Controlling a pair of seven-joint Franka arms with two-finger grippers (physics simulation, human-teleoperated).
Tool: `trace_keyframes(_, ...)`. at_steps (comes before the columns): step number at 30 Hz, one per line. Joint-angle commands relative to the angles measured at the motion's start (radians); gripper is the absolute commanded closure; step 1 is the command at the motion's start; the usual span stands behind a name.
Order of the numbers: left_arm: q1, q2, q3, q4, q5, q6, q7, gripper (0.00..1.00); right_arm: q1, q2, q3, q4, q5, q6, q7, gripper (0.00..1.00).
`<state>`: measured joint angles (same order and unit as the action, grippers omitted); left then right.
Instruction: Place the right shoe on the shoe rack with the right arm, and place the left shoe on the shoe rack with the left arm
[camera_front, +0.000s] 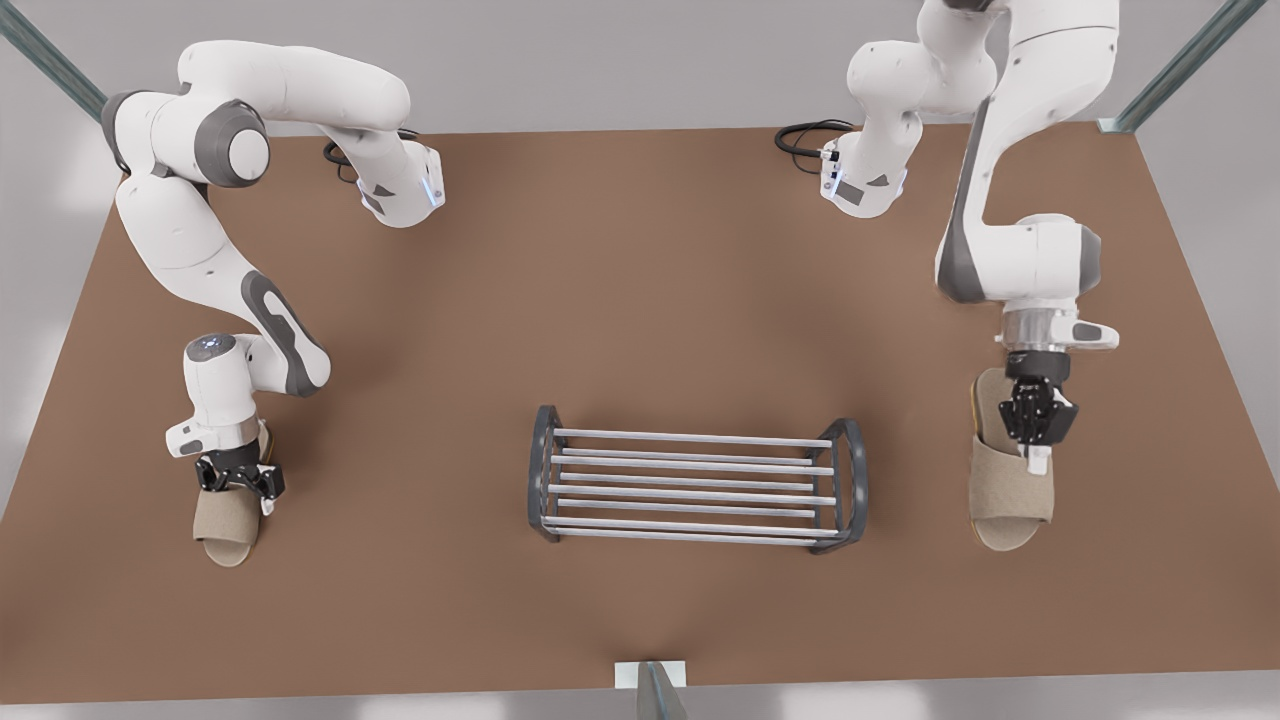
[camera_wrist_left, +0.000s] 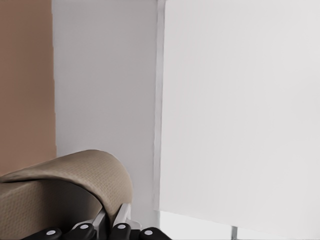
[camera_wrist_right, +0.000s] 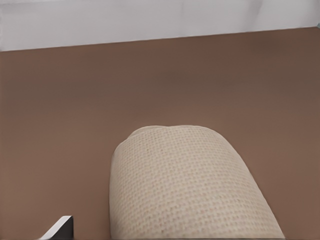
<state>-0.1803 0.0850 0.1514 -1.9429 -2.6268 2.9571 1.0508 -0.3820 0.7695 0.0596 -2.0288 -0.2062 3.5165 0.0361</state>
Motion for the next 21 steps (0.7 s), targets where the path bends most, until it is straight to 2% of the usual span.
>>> trace_keyframes(1, -0.059, -0.056, -0.058, 0.048, 0.128, 0.307, -0.066, 0.79, 0.0, -0.002, 0.0, -0.001, -0.001, -0.001, -0.002, 0.14)
trace_keyframes(4, -0.117, -0.126, -0.101, 0.094, -0.114, 0.411, -0.069, 0.79, 0.0, -0.006, 0.0, 0.001, -0.001, -0.001, -0.002, 0.18)
trace_keyframes(5, -0.174, -0.126, -0.142, 0.093, -0.111, 0.434, -0.069, 0.79, -0.002, -0.01, 0.002, 0.001, -0.002, -0.001, -0.002, 0.18)
trace_keyframes(10, -0.401, -0.093, -0.15, 0.116, -0.107, 0.456, -0.068, 0.79, -0.006, -0.035, 0.014, 0.001, -0.016, -0.001, -0.004, 0.22)
trace_keyframes(11, -0.433, -0.073, -0.15, 0.14, -0.107, 0.456, -0.068, 0.79, -0.006, -0.035, 0.02, 0.005, -0.016, -0.001, -0.004, 0.27)
trace_keyframes(15, -0.472, 0.067, -0.148, 0.239, -0.061, 0.454, -0.068, 0.79, -0.014, -0.085, 0.023, 0.004, -0.07, -0.002, -0.002, 0.77)
trace_keyframes(16, -0.467, 0.107, -0.147, 0.272, -0.061, 0.453, -0.068, 0.79, -0.054, -0.088, 0.057, 0.009, -0.113, -0.002, -0.002, 0.79)
trace_keyframes(18, -0.458, 0.151, -0.113, 0.292, -0.056, 0.436, -0.071, 0.79, -0.196, -0.095, 0.181, 0.013, -0.216, -0.002, -0.002, 0.79)
trace_keyframes(21, -0.455, 0.187, -0.107, 0.357, -0.062, 0.45, -0.098, 0.79, -0.199, -0.137, 0.19, 0.013, -0.259, -0.002, -0.002, 0.79)
